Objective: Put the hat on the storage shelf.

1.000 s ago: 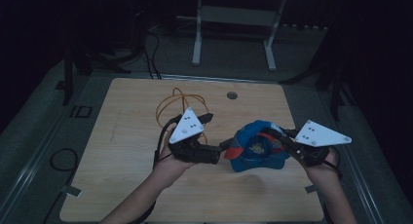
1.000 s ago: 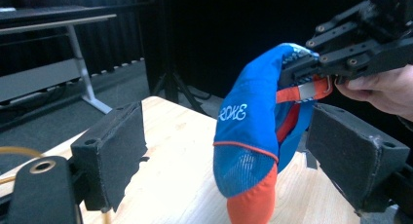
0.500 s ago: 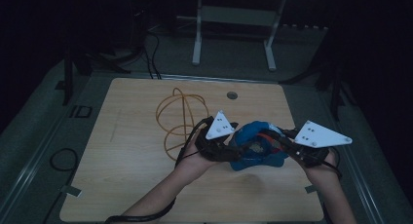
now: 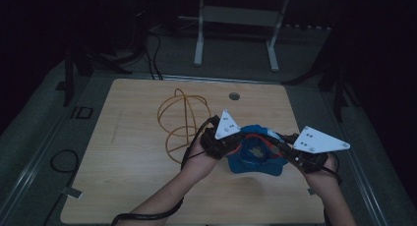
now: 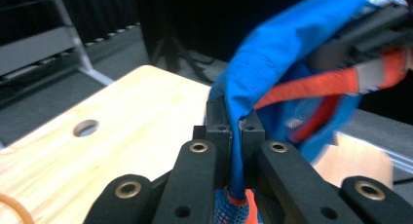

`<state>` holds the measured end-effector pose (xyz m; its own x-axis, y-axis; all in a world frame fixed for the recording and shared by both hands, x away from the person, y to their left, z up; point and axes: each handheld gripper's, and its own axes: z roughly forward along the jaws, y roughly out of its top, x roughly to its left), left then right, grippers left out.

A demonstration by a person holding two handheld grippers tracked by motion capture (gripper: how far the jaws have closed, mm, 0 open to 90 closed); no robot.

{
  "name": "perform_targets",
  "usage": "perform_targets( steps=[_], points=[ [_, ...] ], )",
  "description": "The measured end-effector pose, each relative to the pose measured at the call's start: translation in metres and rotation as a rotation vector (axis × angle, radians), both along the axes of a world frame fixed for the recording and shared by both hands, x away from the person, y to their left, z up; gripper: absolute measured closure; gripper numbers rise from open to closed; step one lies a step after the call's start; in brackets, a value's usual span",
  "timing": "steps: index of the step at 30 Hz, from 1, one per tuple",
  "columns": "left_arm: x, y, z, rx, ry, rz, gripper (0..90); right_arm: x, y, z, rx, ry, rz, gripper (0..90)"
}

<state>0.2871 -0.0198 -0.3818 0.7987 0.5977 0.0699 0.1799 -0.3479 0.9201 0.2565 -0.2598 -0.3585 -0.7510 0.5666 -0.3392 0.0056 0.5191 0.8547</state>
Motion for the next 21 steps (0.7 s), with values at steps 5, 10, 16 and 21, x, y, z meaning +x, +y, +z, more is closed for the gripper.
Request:
perform_targets(
  steps=[5,10,16,21],
  points=[
    [-0.002,-0.003,0.002,0.008,-0.038,0.023,89.1,-0.007,0.001,-0.005,0.022,0.006,0.003,87.2],
    [-0.004,-0.005,0.004,-0.002,-0.069,0.027,89.3,-0.013,0.0,-0.01,0.059,0.029,0.001,85.6],
    [-0.009,-0.007,0.014,-0.014,-0.13,0.019,89.3,-0.026,0.0,-0.012,0.092,0.038,-0.006,72.8],
    [-0.012,-0.003,0.019,-0.058,-0.182,0.032,89.2,-0.035,0.0,-0.01,0.124,0.054,0.019,64.2]
  ],
)
